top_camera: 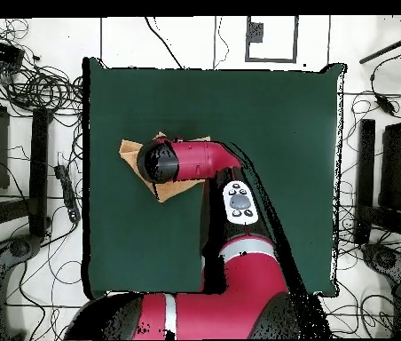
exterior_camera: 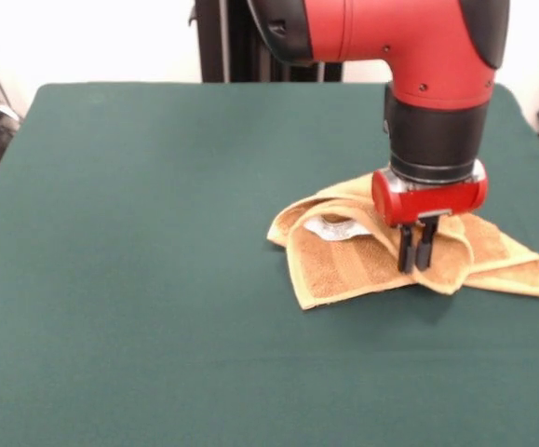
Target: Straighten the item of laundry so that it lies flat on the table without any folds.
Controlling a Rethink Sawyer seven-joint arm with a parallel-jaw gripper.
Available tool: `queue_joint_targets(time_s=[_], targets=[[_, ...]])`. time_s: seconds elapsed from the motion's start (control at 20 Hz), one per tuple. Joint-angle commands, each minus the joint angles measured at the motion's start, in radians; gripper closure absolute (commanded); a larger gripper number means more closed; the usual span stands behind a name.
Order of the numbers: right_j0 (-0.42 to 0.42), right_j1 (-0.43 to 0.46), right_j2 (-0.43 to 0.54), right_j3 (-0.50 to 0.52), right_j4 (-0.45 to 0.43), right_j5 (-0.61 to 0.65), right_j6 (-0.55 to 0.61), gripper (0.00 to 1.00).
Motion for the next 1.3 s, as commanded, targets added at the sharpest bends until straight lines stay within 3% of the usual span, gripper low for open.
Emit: queue_joint_targets(time_s=[0.05, 0.65, 1.3], targets=[[-0.023, -0.006, 0.148, 0.181, 0.039, 0.038, 0.093, 1.00], [-0.104, -0.025, 0.247, 0.264, 0.013, 0.012, 0.046, 1.00], [-0.209, -0.095, 0.310, 0.363, -0.039, 0.104, -0.038, 1.00]])
